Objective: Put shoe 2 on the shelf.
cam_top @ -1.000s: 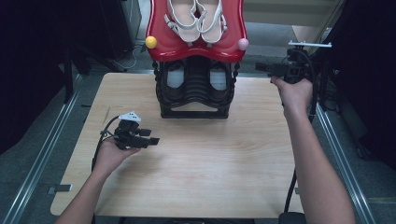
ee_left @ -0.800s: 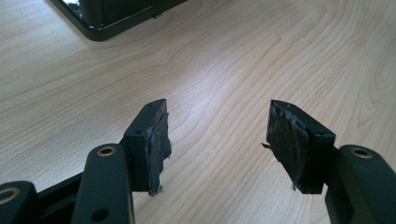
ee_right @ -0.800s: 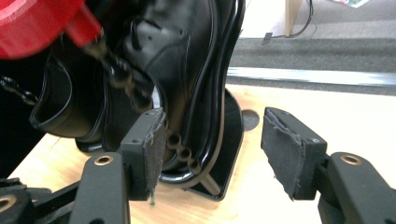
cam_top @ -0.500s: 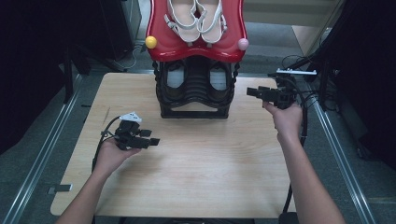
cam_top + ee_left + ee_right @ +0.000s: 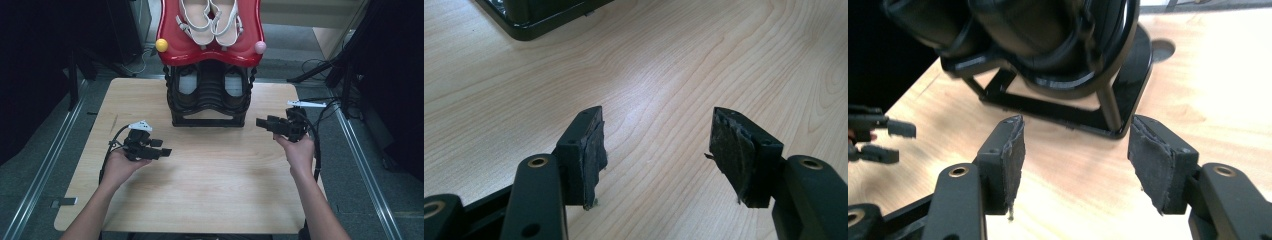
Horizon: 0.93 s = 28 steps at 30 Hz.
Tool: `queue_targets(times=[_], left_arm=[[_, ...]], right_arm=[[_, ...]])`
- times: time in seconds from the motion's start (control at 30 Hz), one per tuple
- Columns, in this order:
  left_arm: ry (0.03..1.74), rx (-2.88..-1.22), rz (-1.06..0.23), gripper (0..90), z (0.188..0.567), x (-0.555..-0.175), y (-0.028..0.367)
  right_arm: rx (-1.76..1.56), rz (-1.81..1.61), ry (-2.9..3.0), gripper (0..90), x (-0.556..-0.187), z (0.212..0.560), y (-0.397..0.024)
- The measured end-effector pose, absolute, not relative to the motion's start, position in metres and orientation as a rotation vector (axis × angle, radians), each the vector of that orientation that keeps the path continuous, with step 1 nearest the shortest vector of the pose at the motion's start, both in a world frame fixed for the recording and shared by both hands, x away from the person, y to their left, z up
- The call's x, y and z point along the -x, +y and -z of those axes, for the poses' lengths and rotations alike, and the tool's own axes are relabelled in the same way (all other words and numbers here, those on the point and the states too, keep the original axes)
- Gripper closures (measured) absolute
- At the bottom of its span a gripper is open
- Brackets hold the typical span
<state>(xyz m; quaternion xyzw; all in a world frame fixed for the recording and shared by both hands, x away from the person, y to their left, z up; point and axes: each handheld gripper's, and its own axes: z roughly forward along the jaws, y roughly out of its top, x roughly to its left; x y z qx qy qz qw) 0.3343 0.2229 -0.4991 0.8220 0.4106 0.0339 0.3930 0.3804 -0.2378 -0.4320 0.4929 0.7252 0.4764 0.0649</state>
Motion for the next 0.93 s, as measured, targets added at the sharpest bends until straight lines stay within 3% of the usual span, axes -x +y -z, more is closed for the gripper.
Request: queue_targets(times=[0.43,0.93], left_arm=[[1.068,-2.095,-0.110,41.7,0.502,-0.335,0.217],[1.073,-2.115,-0.112,37.7,0.513,-0.341,0.208]], right_arm=[[-1.474,-1.486,2.204,41.4,-0.358,0.478,-0.233],[-1.453,-1.406,2.277,40.5,-0.354,0.497,-0.233]])
